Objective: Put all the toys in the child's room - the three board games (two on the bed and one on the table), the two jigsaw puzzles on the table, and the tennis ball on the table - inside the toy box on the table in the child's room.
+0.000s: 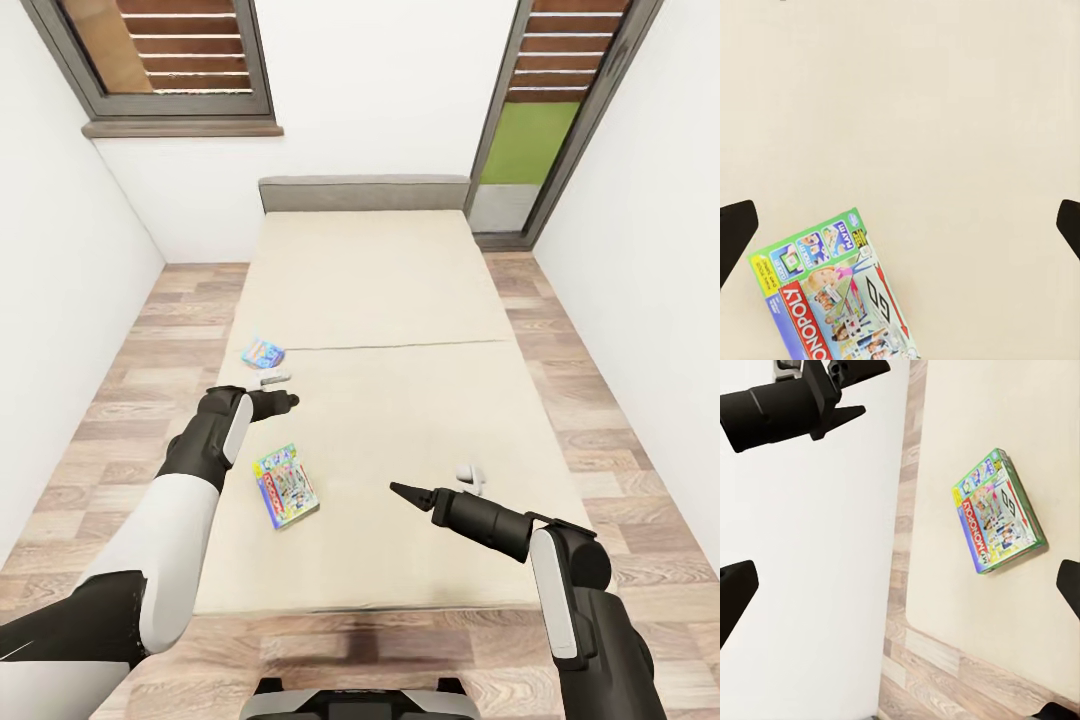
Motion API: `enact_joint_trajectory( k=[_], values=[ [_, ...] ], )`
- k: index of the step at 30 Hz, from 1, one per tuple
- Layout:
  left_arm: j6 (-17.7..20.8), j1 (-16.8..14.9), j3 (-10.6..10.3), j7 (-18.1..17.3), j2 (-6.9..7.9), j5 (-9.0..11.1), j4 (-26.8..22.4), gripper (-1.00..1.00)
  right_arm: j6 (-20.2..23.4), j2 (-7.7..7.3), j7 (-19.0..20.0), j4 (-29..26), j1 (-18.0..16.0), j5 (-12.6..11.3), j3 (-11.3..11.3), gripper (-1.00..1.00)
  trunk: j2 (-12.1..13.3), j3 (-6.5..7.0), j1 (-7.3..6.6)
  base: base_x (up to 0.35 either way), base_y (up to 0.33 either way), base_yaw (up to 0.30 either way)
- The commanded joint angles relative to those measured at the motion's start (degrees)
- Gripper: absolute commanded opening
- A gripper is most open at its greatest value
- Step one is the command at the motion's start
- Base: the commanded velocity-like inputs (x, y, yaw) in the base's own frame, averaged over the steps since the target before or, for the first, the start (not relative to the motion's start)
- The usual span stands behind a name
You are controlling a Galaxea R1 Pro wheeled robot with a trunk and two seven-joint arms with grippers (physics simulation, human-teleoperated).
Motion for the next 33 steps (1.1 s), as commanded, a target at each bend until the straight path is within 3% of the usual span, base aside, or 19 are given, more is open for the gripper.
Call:
enact_joint_trajectory(
  k=[1,33],
  values=[
    [0.27,-0.04,0.21,0.04,-0.06,0.01,-0.06,1.0,0.27,0.05,0.29,0.0,-0.05,0.1,-0.13,1.0,-0.09,-0.08,0.03,0.028,0.0,0.002],
    [0.18,-0.04,0.14,0.07,-0.06,-0.05,-0.06,1.0,0.05,0.05,0.27,0.07,-0.05,0.1,-0.13,1.0,-0.09,-0.08,0.03,0.07,0.0,0.0]
  ],
)
